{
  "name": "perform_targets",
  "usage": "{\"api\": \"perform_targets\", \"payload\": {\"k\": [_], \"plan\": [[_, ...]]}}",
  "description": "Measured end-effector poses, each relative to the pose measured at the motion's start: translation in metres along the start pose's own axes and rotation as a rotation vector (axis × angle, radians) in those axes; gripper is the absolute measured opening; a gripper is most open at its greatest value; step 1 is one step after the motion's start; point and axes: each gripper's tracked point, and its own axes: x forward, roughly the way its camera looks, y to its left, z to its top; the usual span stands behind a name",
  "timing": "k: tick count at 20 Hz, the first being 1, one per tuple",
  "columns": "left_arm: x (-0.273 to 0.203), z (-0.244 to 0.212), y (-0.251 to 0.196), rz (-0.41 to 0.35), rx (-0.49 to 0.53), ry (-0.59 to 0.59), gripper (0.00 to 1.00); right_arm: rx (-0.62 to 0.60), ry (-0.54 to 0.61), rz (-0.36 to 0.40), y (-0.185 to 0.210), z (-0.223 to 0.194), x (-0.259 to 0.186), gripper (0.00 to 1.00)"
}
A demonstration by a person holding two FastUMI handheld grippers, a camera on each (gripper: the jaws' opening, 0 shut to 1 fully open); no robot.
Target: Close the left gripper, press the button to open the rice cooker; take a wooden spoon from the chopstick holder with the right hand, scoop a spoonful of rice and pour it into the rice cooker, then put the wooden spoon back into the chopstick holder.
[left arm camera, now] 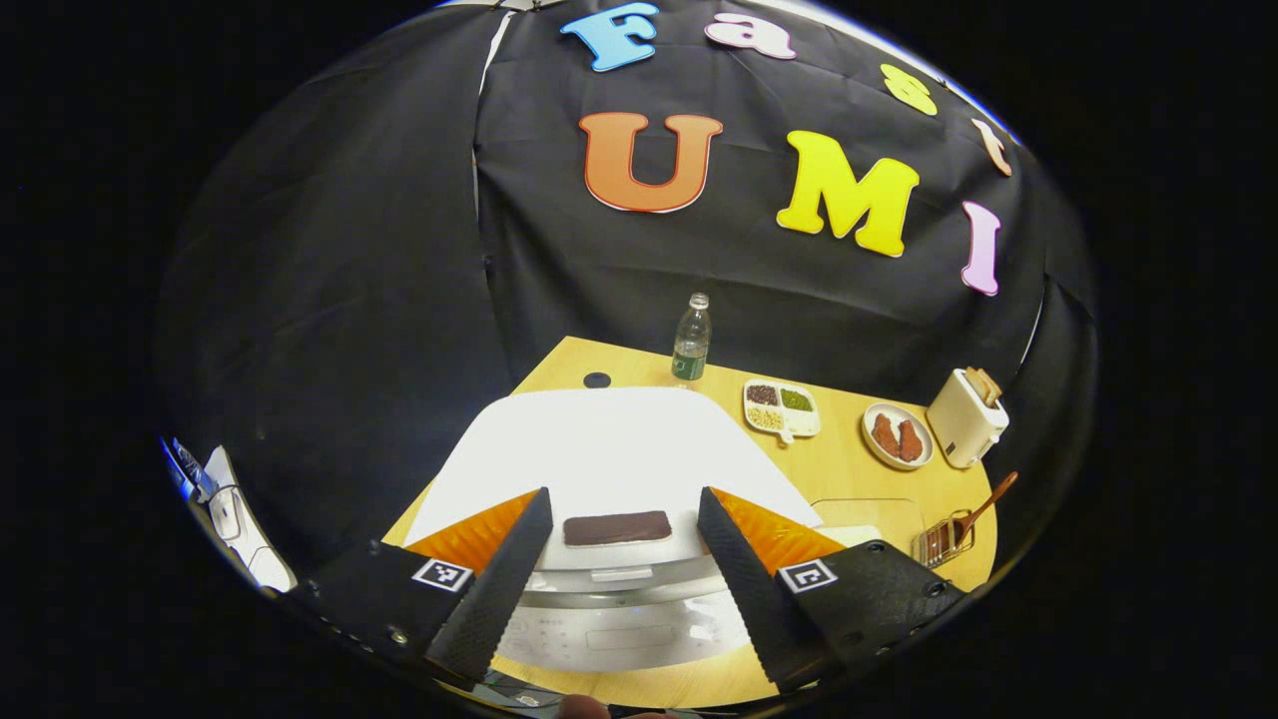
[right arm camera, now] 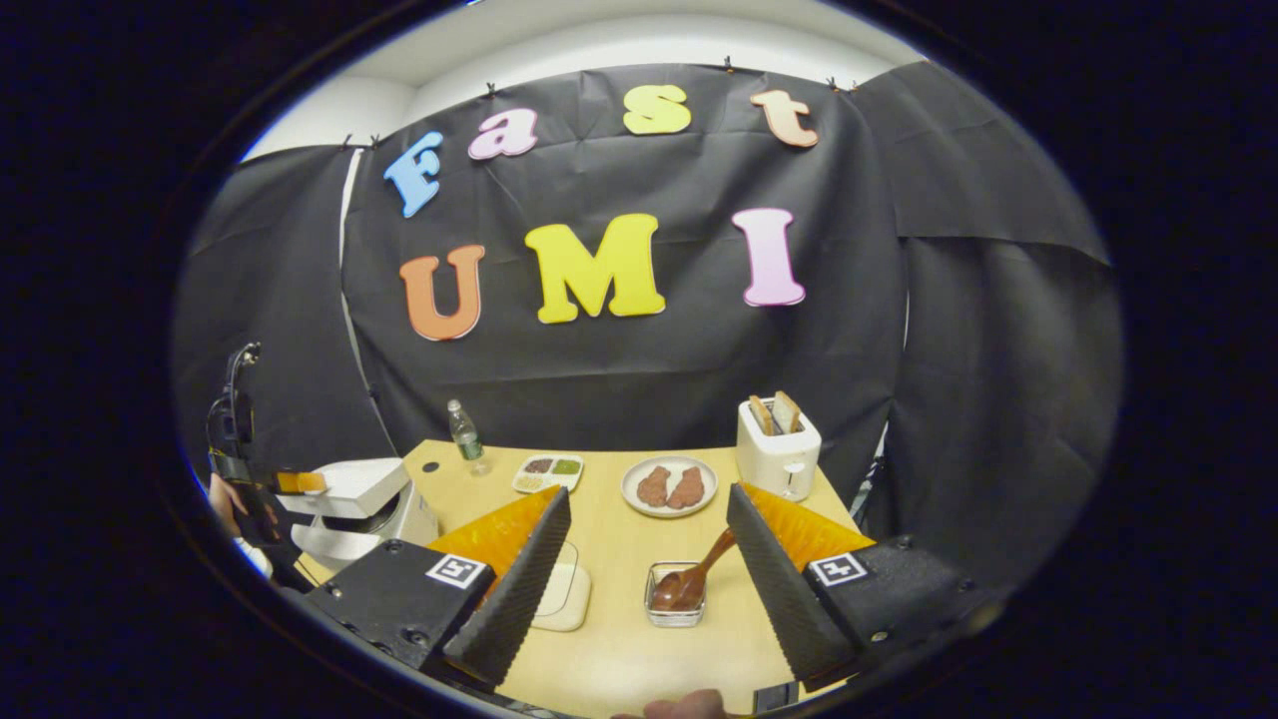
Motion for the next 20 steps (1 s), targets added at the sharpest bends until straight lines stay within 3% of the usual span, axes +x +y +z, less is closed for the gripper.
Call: {"api": "perform_targets", "payload": {"k": [9, 11, 20], "plan": [[0.01, -0.055, 0.01, -0.013, -0.01, 0.06, 0.96, -0.01, 0.039, 0.055, 0.037, -0.008, 0.003, 1.0], [0.014, -0.057, 0.014, 0.01, 0.035, 0.042, 0.96, -0.025, 0.04, 0.07, 0.046, -0.006, 0.005, 1.0], [0.016, -0.062, 0.013, 0.0, 0.016, 0.036, 0.98, -0.001, 0.061, 0.132, 0.08, -0.017, 0.015, 0.97]]}}
